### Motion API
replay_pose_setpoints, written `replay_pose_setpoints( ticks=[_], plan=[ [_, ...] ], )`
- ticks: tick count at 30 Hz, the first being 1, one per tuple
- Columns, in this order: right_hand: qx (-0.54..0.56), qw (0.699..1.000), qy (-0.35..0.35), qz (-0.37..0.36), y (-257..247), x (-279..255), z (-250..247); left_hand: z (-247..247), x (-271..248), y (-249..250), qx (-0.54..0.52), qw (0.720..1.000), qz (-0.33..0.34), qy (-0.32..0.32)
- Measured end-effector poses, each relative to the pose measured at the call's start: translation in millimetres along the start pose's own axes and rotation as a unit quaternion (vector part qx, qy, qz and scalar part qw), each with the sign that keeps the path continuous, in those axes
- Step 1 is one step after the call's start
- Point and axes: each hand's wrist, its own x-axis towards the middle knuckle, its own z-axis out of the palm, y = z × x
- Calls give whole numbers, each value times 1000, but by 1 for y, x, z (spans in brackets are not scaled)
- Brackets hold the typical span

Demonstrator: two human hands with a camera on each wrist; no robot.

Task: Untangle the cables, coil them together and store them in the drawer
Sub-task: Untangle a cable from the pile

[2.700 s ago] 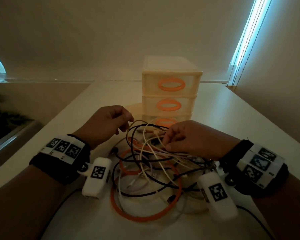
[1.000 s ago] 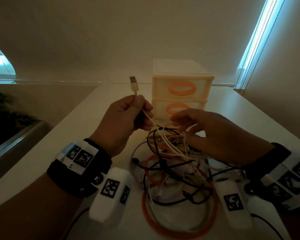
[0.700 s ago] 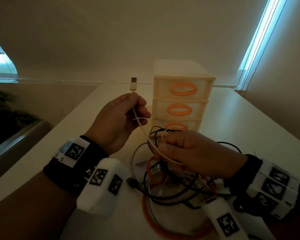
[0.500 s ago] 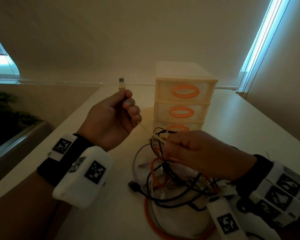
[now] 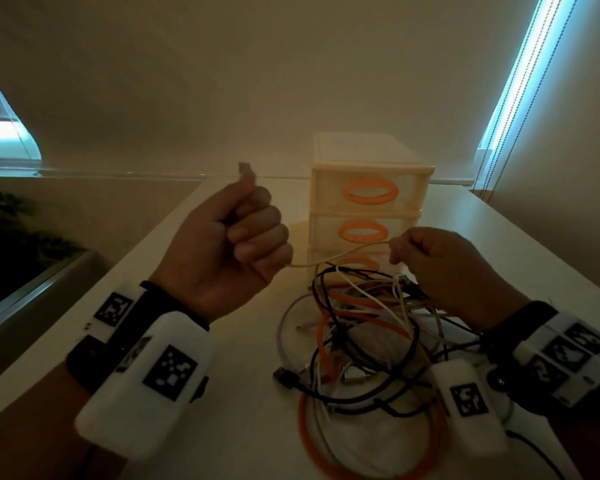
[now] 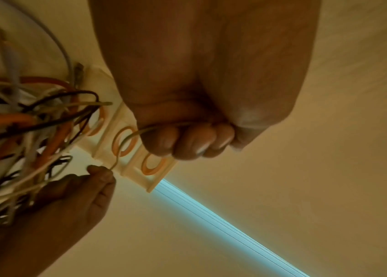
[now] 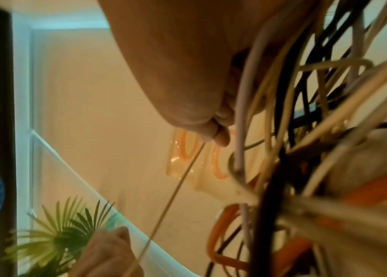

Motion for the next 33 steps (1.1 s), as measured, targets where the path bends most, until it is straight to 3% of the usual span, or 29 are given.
replay_pose_setpoints(
  ticks=[7, 11, 16, 19, 21, 25, 29, 31, 33],
  plan=[
    [42, 998, 32, 23, -7, -1, 1, 7, -1, -33, 49, 989, -126, -65],
    [207, 977, 51, 18, -21, -7, 0, 11, 2, -48, 74, 982, -166, -56],
    [195, 971, 55, -128, -44, -26, 2, 11, 4, -45, 80, 988, -131, -4],
    [180, 965, -7, -189, -50, -36, 7, 13, 7, -45, 44, 996, -74, 37],
    [104, 962, -77, -240, -46, -37, 11, 15, 9, -44, -2, 997, -23, 79],
    [84, 963, -186, -178, -28, -28, 12, 10, 9, -36, -69, 990, 28, 123],
    [98, 979, -140, -109, -10, -19, 10, 1, 12, -32, -74, 989, 37, 121],
    [73, 980, -131, -132, -10, -20, 14, 0, 13, -34, -62, 989, 31, 134],
    [49, 969, -173, -169, -15, -24, 19, -1, 12, -34, -65, 989, 24, 133]
  ],
)
